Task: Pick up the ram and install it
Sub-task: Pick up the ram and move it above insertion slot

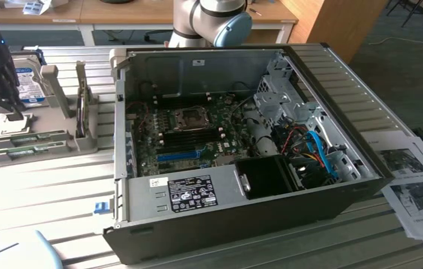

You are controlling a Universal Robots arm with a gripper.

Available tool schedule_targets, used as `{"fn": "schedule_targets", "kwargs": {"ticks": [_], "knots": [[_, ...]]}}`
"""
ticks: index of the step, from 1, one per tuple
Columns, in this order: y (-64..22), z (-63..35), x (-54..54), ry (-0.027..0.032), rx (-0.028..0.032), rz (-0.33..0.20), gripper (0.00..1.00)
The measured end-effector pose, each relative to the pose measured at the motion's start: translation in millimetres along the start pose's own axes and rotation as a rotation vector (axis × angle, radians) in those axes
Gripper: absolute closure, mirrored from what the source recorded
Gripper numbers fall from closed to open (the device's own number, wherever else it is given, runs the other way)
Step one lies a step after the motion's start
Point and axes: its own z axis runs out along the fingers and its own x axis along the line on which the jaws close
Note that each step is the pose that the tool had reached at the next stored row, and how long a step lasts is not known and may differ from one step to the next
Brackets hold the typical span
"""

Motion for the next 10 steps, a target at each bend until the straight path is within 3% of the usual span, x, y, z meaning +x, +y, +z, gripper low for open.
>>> {"fn": "schedule_targets", "kwargs": {"ticks": [10], "knots": [[0.4,-0.2,8.2,0.0,-0.0008,0.0,0.69]]}}
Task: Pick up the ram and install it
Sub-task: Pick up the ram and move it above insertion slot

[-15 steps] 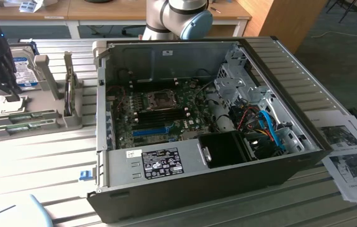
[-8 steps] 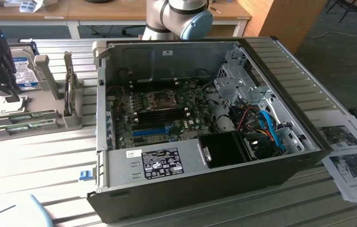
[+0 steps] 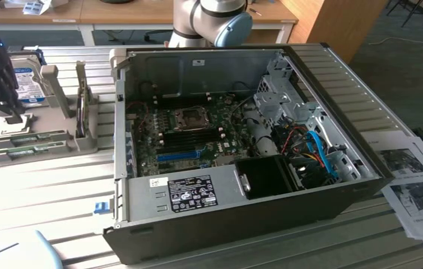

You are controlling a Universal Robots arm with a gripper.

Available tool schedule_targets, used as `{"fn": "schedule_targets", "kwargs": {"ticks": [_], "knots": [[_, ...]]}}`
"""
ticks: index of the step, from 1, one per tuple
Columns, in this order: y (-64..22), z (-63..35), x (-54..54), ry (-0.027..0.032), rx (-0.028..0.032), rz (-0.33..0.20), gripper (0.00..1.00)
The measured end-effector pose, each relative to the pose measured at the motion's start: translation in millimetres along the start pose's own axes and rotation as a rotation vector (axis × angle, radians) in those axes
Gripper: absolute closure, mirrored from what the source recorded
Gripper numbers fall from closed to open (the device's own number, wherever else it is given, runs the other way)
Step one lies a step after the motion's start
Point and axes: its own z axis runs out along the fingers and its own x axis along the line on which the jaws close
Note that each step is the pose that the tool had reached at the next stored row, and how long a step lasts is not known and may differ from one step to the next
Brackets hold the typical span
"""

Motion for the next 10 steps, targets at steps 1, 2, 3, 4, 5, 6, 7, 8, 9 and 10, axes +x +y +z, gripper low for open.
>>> {"fn": "schedule_targets", "kwargs": {"ticks": [1,2,3,4,5,6,7,8,9,10], "knots": [[0.0,0.0,0.8,-0.0001,0.0,0.0,0.69],[0.1,0.0,1.6,0.0,-0.0002,0.0,0.69],[0.1,0.0,2.5,-0.0001,-0.0003,0.0,0.69],[0.2,-0.1,3.3,-0.0001,-0.0005,0.0,0.69],[0.2,-0.1,4.2,0.0,-0.0006,0.0,0.69],[0.3,-0.1,5.0,0.0,-0.0007,0.0,0.69],[0.3,-0.1,5.8,0.0,-0.0008,0.0,0.69],[0.3,-0.1,6.7,0.0,-0.0009,0.0,0.69],[0.4,-0.1,7.4,0.0001,-0.001,0.0,0.69],[0.4,-0.1,8.3,0.0,-0.0011,0.0,0.69]]}}
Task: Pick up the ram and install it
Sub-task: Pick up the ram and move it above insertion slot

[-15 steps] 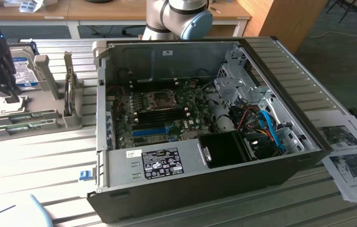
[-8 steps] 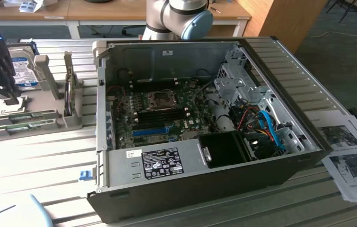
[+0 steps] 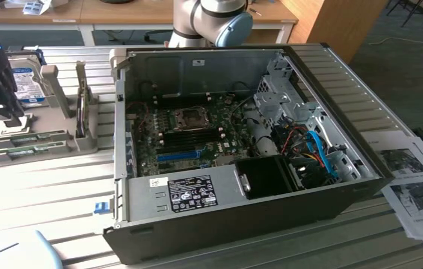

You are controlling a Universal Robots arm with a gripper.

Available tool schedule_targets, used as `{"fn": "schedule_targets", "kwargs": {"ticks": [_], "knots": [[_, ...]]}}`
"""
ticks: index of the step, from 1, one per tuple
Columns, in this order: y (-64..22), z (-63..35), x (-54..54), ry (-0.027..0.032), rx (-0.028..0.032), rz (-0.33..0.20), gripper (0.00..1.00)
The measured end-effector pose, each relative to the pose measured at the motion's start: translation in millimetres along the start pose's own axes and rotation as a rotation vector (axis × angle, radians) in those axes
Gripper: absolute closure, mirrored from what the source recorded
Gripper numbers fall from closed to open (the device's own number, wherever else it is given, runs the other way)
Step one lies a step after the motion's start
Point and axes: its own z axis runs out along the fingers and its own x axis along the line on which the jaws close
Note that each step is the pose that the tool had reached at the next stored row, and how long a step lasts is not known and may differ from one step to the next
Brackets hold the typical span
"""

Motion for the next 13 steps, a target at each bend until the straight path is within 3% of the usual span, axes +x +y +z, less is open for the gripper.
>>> {"fn": "schedule_targets", "kwargs": {"ticks": [13], "knots": [[0.5,-0.2,7.8,0.0001,-0.0006,0.0,0.69]]}}
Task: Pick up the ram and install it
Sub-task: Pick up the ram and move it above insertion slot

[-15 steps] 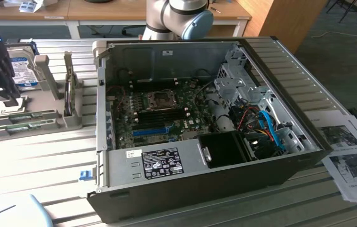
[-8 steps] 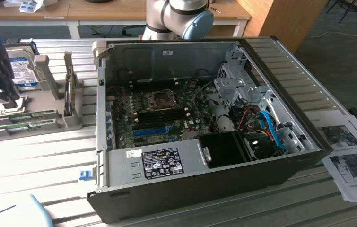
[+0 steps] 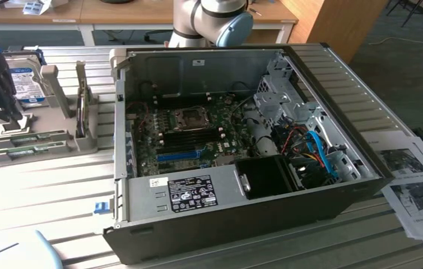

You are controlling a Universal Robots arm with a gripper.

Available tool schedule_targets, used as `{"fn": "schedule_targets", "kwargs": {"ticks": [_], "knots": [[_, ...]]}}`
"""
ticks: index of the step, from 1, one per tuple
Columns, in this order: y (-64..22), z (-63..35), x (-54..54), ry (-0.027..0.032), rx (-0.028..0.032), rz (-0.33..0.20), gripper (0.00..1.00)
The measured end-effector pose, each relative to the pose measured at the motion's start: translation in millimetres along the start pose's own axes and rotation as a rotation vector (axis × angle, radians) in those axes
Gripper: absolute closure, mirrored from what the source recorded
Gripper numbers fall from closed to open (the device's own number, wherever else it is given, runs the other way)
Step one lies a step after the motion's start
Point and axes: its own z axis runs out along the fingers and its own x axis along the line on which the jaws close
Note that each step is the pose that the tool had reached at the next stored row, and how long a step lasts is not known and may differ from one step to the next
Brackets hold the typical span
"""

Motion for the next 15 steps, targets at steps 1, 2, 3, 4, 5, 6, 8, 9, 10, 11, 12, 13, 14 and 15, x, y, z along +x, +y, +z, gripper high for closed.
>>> {"fn": "schedule_targets", "kwargs": {"ticks": [1,2,3,4,5,6,8,9,10,11,12,13,14,15], "knots": [[0.0,0.1,0.1,0.0,0.0001,0.0,0.69],[0.0,0.0,0.1,0.0,0.0001,0.0,0.69],[0.0,0.1,0.1,0.0,0.0,0.0,0.69],[0.0,0.3,0.2,0.0001,0.0,0.0,0.69],[0.0,0.5,0.1,0.0,0.0,0.0,0.69],[0.0,0.9,0.1,0.0,0.0001,0.0,0.69],[-0.1,2.0,0.2,-0.0001,0.0001,0.0,0.69],[-0.1,2.3,0.2,0.0,-0.0001,0.0,0.69],[-0.1,2.8,0.2,0.0001,-0.0001,0.0,0.69],[-0.1,3.1,0.2,0.0001,-0.0001,0.0,0.69],[-0.1,3.5,0.2,0.0,-0.0001,0.0,0.69],[-0.1,3.9,0.2,0.0,0.0,0.0,0.69],[-0.1,4.2,0.2,0.0,0.0,0.0,0.69],[-0.2,4.7,0.2,0.0,0.0001,0.0,0.69]]}}
